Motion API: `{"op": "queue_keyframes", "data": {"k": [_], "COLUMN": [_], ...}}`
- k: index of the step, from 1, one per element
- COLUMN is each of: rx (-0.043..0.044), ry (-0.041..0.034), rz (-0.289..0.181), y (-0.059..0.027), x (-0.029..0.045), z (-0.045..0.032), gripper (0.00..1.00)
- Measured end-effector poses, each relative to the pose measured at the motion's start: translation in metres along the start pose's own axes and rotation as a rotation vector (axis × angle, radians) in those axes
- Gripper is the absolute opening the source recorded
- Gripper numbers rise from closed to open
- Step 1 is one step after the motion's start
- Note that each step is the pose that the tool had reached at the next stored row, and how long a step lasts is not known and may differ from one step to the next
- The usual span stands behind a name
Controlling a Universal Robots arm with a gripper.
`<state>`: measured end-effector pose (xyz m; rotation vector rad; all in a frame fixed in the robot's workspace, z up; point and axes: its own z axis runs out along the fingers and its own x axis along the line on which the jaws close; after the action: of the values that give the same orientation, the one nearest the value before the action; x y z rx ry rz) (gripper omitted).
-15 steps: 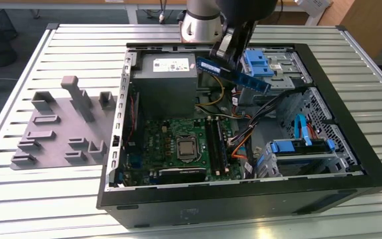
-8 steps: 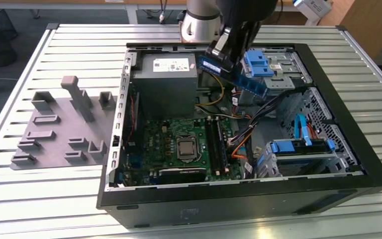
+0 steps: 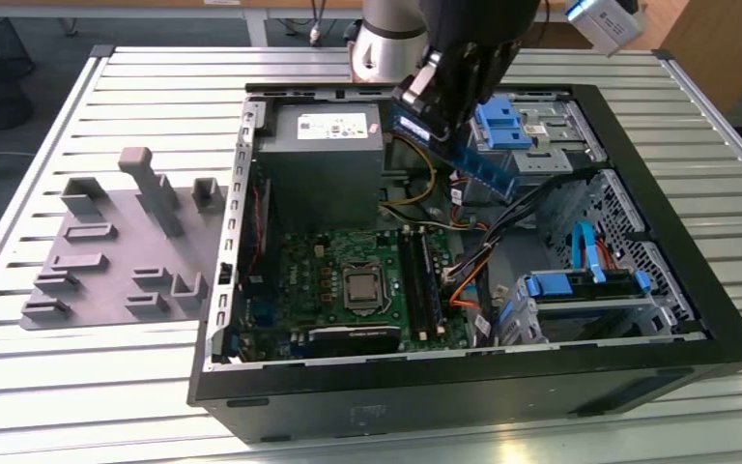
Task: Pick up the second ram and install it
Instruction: 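Insert the second ram into the second slot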
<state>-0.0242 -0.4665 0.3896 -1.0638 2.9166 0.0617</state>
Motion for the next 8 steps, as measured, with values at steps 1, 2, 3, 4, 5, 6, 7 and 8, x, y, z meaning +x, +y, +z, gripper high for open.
{"op": "queue_keyframes", "data": {"k": [1,2,3,4,5,6,7,8], "rx": [0.0009,0.0019,0.0029,0.0039,0.0048,0.0057,0.0067,0.0076], "ry": [-0.0004,-0.0007,-0.0011,-0.0015,-0.0019,-0.0022,-0.0026,-0.003], "rz": [0.018,0.036,0.055,0.073,0.091,0.109,0.127,0.145], "y": [0.0,0.0,0.0,0.0,0.0,0.0,0.0,0.0], "x": [0.0,0.0,0.0,0.0,0.0,0.0001,0.0001,0.0001], "z": [0.0002,0.0004,0.0005,0.0007,0.0009,0.0011,0.0013,0.0015], "gripper": [0.14,0.14,0.14,0.14,0.14,0.14,0.14,0.14]}}
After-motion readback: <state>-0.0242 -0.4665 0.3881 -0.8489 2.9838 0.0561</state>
